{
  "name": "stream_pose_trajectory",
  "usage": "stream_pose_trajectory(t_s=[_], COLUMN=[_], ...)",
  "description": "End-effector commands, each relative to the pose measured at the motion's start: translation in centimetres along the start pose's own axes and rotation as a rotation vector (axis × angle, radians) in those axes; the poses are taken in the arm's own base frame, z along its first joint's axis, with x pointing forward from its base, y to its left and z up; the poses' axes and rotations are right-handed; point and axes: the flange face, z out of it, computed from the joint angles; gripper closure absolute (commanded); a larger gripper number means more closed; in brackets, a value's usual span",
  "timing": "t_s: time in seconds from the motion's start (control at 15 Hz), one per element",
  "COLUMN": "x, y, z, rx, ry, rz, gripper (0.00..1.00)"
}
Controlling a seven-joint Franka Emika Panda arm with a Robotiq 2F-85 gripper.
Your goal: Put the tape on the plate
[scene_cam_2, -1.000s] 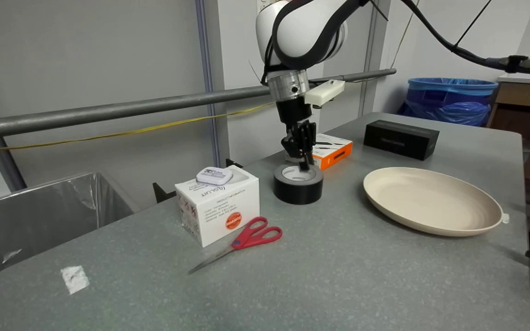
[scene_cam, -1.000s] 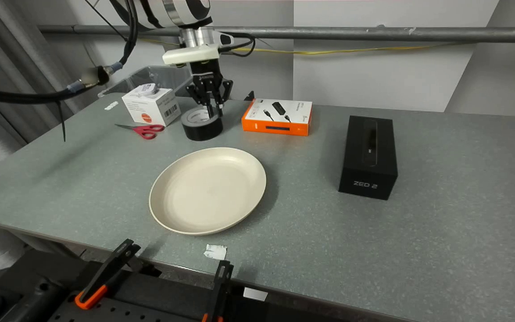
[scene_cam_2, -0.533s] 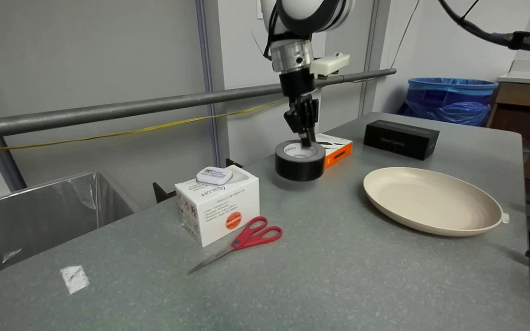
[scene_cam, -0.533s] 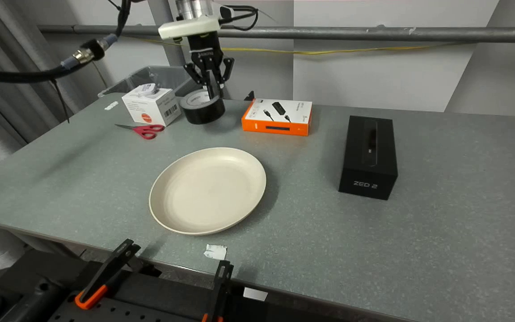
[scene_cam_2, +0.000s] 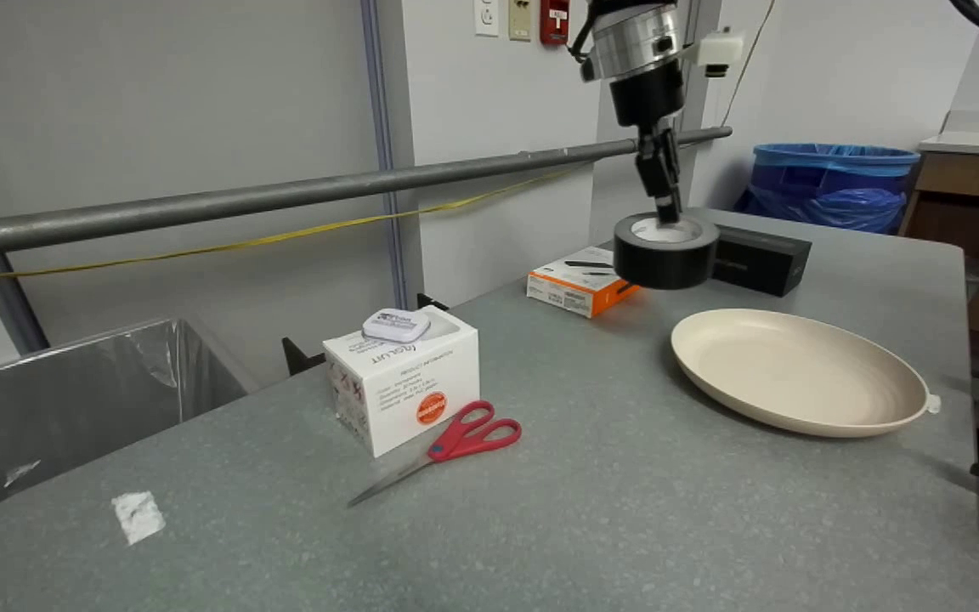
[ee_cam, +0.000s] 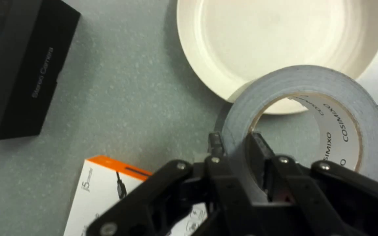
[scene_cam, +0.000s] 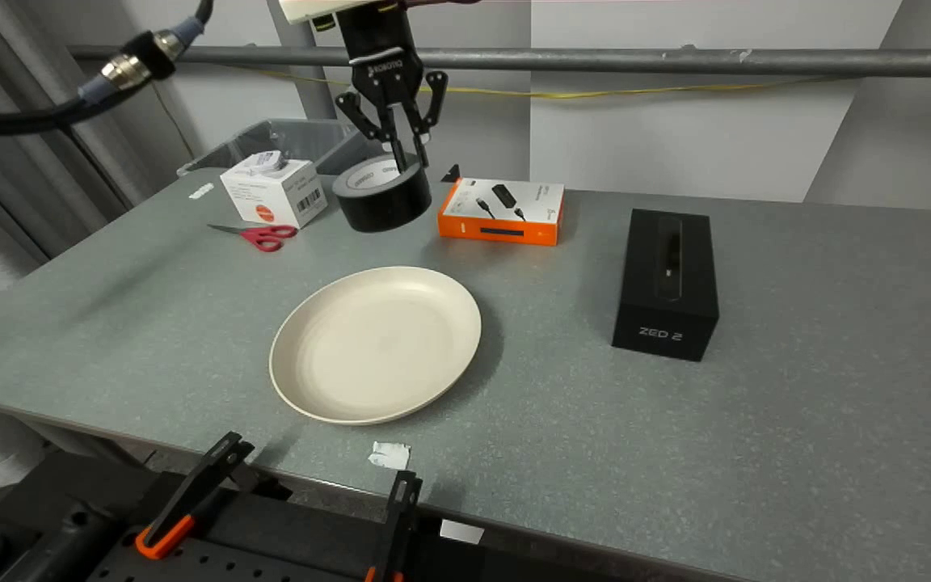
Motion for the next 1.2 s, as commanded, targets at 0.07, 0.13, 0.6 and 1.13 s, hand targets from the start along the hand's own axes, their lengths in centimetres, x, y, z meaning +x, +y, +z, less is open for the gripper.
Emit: stream_pose_trajectory(t_s=[0.07,0.13,0.6,1.13], x=[-8.1,-9.0,-7.7,-7.1], y=[0.8,0.7,-1.6,-2.5], z=[4.1,5.1,10.9,11.9], rx=[-0.013,-0.017,-0.031,-0.044], ry=[-0.084,-0.112,-0.052,-0.061], rz=[-0.122,-0.121,-0.098,-0.108], gripper=[0.94,0.94,0.94,0.29])
